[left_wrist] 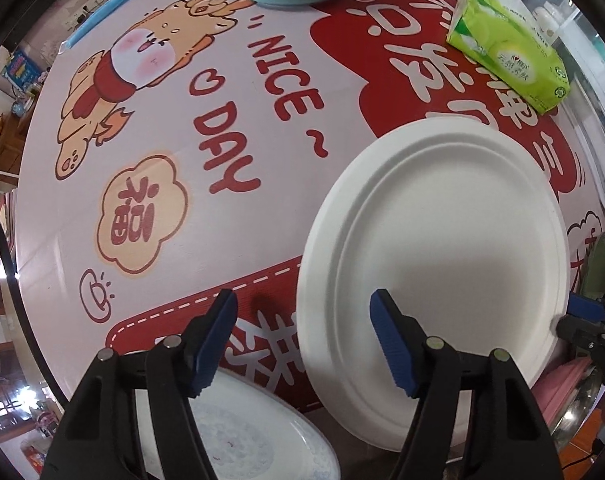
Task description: Organize plates and bowls
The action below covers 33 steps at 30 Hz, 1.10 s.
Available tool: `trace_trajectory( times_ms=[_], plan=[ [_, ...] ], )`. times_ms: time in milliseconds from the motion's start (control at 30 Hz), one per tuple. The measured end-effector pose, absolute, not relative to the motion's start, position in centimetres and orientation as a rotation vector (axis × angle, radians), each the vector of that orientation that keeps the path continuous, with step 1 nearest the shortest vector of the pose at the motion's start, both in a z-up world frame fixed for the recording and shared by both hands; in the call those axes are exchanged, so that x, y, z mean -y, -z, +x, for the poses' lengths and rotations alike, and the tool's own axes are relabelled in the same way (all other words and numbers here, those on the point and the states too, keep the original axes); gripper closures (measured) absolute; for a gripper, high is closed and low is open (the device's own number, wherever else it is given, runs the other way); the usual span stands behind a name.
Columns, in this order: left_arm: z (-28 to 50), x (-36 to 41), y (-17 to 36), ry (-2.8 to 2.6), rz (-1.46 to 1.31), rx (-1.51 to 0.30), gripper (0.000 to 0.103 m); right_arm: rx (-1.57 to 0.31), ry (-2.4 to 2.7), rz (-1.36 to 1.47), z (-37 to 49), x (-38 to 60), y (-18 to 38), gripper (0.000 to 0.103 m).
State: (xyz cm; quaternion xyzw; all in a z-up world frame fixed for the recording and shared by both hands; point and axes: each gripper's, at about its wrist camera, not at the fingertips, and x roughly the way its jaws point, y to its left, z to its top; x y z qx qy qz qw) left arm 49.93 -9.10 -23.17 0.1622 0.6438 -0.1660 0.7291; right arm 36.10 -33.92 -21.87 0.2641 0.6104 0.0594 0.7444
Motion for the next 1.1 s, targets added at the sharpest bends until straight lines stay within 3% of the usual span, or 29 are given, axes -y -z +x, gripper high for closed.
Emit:
trace_trajectory(
  times_ms=[300,533,667,733,933,1100],
  plan=[
    [50.6,9.2,24.6,0.380,0.305,-1.450,0.047,-1.336,-0.150,0.531,36.4,33.7,21.9,0.063],
    [51.3,9.3,25.2,0.401,0.296,-1.436,0.047,-1.323,-0.158,0.557,36.2,34.2,22.2,0.080],
    [51.6,9.2,25.3,0.417,0.272,-1.438,0.048,-1.309,-0.171,0.582,36.1,34.3,22.3,0.081],
    [52.0,9.2,25.1,0.444,0.240,-1.443,0.055,-1.305,-0.180,0.595,36.1,34.3,22.4,0.081],
    [52.3,9.8,25.5,0.439,0.220,-1.447,0.058,-1.299,-0.181,0.604,36.0,34.2,22.4,0.081],
    [52.8,9.0,25.6,0.404,0.183,-1.456,0.066,-1.294,-0.169,0.603,36.0,34.2,22.3,0.082]
  ],
)
